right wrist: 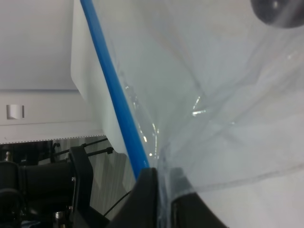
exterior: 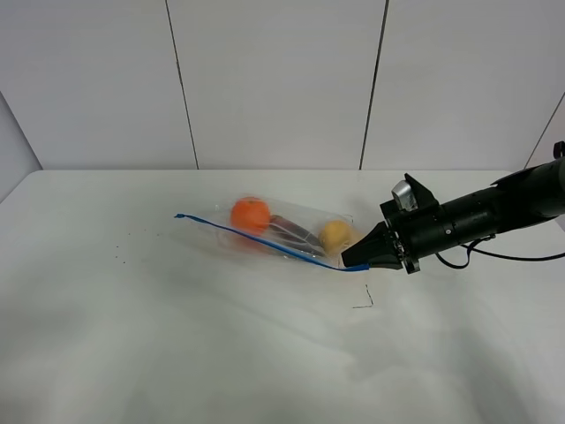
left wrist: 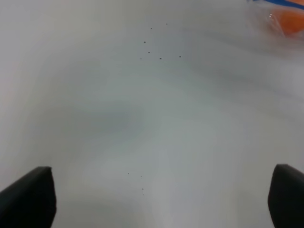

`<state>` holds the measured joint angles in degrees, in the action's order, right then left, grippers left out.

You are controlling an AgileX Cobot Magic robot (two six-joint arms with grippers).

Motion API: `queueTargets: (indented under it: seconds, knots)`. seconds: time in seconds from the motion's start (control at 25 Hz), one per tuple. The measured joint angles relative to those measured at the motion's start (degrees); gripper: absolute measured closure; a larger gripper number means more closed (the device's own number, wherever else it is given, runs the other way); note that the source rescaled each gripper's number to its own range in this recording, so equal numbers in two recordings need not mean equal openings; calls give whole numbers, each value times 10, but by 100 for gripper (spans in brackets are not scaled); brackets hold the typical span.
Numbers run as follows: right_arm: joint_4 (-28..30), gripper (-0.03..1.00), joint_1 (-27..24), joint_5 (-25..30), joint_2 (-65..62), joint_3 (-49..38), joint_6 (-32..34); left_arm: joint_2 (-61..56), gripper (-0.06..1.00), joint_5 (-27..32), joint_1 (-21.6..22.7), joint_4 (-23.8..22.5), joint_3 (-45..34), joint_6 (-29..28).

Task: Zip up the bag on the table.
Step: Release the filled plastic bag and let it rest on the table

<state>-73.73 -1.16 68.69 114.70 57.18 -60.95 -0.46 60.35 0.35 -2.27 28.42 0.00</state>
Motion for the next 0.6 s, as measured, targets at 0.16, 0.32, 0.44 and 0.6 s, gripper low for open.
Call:
queueTargets:
  seconds: [0.16, 0.32, 0.44, 0.6]
  knots:
    - [0, 97, 0, 0, 0, 0, -1, 0, -6, 0, 0, 12, 0, 16]
    - [-1, 97, 0, 0, 0, 0, -1, 0, -6, 0, 0, 14, 0, 18]
    - [-1, 97, 0, 0, 0, 0, -1, 0, -6, 0, 0, 14, 0, 18]
    - [-1, 97, 0, 1, 0, 0, -1, 0, -6, 0, 0, 14, 0, 18]
